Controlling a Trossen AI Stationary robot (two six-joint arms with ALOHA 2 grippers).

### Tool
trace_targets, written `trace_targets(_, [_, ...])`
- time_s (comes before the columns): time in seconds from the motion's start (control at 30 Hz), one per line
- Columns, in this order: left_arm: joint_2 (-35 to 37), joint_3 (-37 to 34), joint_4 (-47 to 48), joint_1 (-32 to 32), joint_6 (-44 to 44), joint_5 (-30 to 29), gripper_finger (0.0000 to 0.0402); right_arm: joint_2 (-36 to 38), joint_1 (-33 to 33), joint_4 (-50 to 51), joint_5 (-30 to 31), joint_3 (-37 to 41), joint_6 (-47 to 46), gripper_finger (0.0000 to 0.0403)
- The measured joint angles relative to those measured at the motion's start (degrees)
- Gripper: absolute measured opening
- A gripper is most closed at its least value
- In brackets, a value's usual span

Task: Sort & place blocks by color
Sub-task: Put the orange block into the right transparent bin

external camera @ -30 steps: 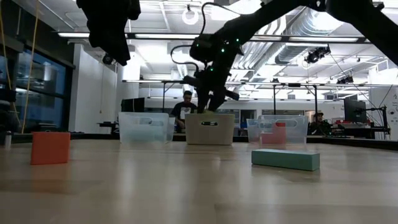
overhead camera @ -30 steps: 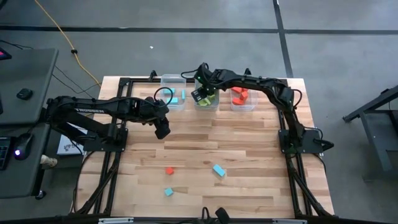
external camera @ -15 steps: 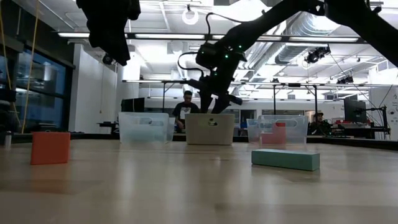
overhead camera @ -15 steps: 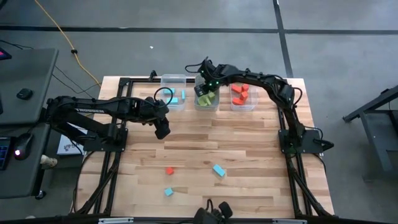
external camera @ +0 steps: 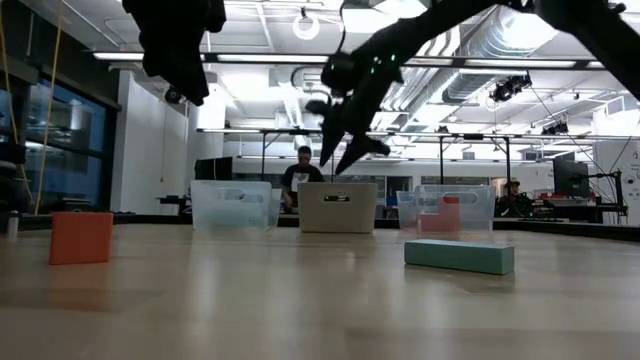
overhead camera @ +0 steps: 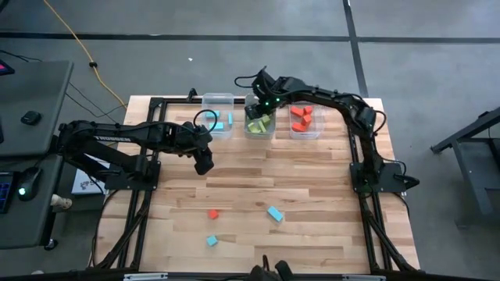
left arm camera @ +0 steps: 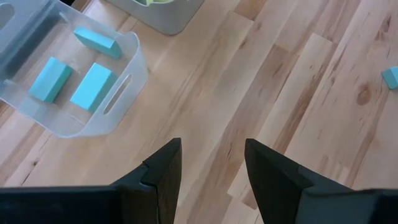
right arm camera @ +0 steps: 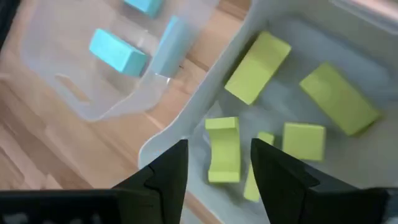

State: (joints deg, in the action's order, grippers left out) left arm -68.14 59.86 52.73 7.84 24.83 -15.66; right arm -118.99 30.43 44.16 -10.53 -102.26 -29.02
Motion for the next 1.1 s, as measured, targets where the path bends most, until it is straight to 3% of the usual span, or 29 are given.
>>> trace_targets(0.63, [0.0, 0.0, 0.2, 0.0, 5.6, 9.9, 0.0161, 17.7, -11.3, 7.4, 15.1, 0.0, 2.1, 0.0165])
trace_targets(0.9, [0.0, 0.0, 1.2, -0.7, 14.9, 12.7, 0.0195, 22.2, -13.8, 9.2, 16.6, 0.0, 2.4, 0.0165])
trace_targets(1.1, [0.0, 0.0, 1.5, -5.0, 21.1, 15.3, 0.0194, 22.8, -14.1, 10.2, 17.6, 0.0, 3.8, 0.0165])
